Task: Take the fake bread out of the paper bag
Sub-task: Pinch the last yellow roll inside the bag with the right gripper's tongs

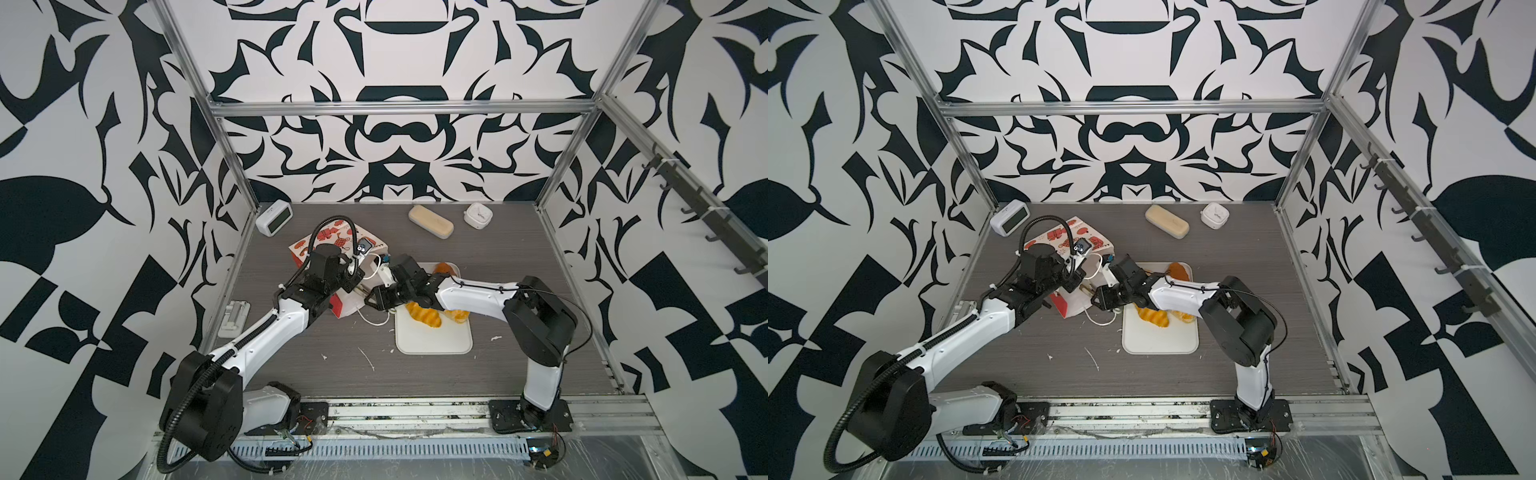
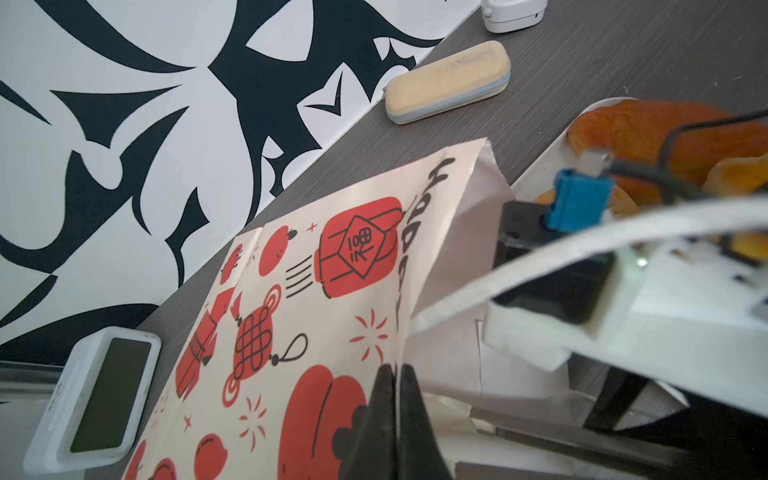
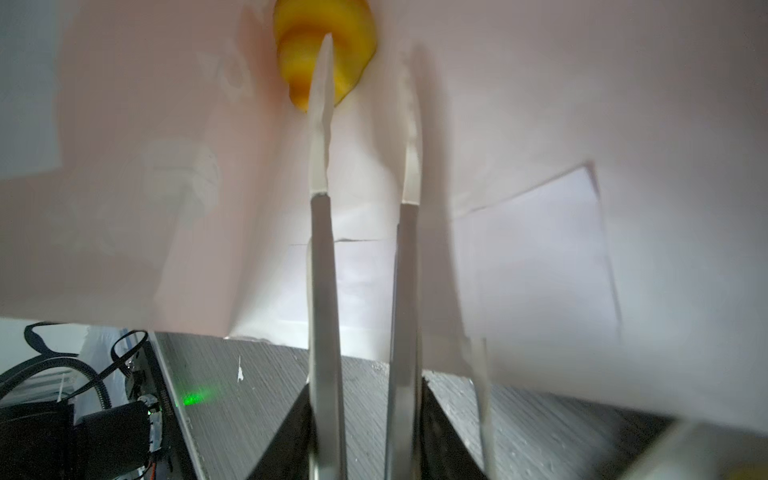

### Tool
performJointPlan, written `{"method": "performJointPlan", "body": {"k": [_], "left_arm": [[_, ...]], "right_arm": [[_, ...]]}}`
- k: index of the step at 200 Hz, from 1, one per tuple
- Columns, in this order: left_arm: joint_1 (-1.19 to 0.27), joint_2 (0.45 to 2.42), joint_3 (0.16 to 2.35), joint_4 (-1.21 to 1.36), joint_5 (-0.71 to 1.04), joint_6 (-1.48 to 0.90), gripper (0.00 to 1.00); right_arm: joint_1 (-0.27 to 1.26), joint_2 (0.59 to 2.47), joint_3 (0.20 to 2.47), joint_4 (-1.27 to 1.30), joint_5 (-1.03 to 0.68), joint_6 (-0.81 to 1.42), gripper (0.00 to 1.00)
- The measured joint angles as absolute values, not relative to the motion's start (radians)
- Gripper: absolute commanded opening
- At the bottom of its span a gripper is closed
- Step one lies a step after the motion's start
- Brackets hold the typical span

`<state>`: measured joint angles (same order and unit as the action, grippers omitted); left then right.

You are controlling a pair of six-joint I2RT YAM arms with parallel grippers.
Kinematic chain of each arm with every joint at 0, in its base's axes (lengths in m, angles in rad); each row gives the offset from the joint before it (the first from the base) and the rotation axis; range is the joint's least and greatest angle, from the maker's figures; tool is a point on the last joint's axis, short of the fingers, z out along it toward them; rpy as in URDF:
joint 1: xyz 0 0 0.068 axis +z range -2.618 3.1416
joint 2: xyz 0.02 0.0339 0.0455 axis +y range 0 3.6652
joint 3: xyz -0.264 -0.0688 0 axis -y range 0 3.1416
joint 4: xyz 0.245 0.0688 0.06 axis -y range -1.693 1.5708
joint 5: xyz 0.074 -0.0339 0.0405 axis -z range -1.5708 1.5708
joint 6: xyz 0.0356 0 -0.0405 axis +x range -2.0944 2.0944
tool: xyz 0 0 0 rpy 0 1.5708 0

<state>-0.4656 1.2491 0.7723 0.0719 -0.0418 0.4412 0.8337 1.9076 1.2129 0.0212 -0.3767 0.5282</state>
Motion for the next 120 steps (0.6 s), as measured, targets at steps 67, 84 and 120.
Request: {"method": "performJointPlan", "body": {"k": [67,84,120], "left_arm": [[-0.465,1.254,0.771,0.084,-0.032,0.442,0.00],[-0.463,1.254,0.771,0.087,-0.032,0.442,0.00],[-0.456,1.254,0.771,0.093,-0.035,0.442,0.00]], "right_arm": [[0.834,2.000,1.327,0.057,-0.400,0.591,0.46],[0.834,2.011,1.341,0.057,-0.402,0.600,0.46],[0.833,2.033,1.372,0.056,-0.430,0.611,0.47]]}}
